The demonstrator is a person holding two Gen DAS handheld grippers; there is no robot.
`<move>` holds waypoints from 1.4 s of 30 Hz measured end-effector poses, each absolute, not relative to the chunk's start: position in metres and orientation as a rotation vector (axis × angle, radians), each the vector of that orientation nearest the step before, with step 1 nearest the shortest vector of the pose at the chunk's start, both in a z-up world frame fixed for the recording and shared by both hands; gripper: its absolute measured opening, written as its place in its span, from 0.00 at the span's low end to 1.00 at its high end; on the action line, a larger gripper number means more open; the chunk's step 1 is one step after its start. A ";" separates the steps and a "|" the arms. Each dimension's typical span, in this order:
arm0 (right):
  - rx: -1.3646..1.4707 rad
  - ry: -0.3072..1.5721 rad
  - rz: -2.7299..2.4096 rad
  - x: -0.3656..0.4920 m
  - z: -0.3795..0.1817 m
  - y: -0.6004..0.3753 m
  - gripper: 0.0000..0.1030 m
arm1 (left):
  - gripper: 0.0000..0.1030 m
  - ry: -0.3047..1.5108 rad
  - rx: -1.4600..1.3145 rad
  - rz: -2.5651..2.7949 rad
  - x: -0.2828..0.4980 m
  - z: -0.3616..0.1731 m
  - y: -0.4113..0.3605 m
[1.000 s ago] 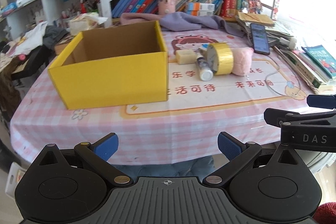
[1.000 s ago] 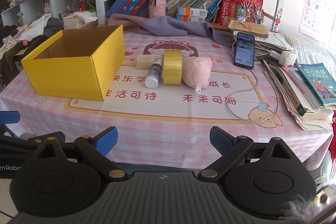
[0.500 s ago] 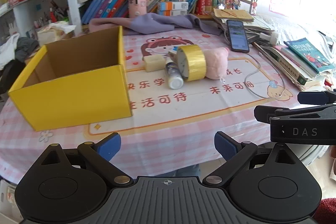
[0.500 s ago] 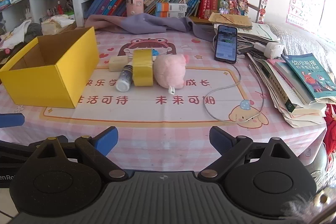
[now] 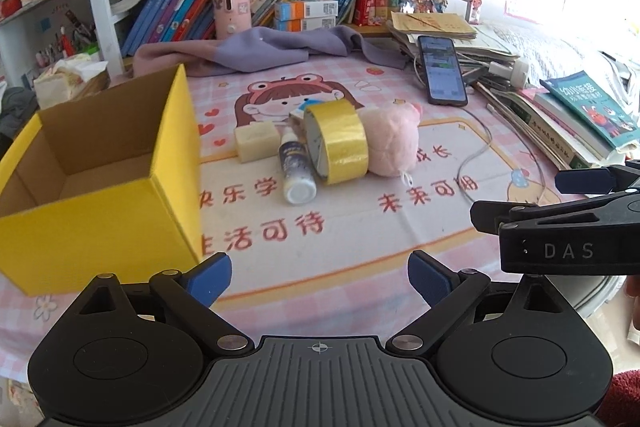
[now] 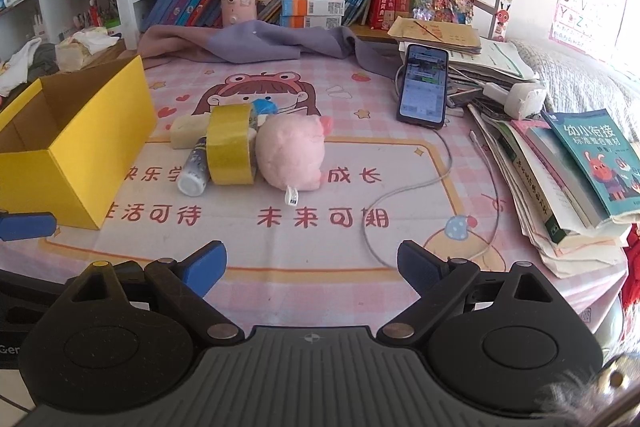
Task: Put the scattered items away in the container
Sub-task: 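Move the left tool to the yellow tape while the right tool approaches the pink pig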
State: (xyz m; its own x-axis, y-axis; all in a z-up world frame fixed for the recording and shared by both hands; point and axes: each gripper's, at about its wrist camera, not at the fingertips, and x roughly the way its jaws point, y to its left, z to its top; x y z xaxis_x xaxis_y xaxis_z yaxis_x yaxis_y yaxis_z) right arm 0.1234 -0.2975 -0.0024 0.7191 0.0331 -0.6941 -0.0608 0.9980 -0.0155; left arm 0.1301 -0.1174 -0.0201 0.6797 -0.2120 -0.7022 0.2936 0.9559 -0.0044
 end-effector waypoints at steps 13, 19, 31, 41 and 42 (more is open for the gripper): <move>-0.043 0.775 0.166 0.194 -0.002 -0.319 0.85 | 0.89 0.787 0.106 -0.184 0.179 -0.015 -0.139; -0.039 0.789 0.216 0.229 -0.007 -0.325 0.83 | 0.89 0.804 0.121 -0.142 0.202 -0.019 -0.152; -0.036 0.866 0.304 0.284 -0.029 -0.320 0.83 | 0.89 0.857 0.177 -0.157 0.232 -0.031 -0.172; -0.042 0.916 0.358 0.312 -0.043 -0.310 0.83 | 0.89 0.869 0.186 -0.156 0.243 -0.034 -0.171; -0.043 0.921 0.361 0.314 -0.045 -0.309 0.82 | 0.89 0.871 0.188 -0.157 0.243 -0.035 -0.171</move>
State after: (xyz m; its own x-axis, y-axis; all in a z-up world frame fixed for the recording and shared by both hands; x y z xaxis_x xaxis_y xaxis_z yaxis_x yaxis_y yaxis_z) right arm 0.3135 -0.3089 -0.0448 0.5499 0.2864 -0.7846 -0.3229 0.9392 0.1165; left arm 0.2435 -0.1713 -0.0347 0.6347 -0.0601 -0.7704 0.2126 0.9721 0.0993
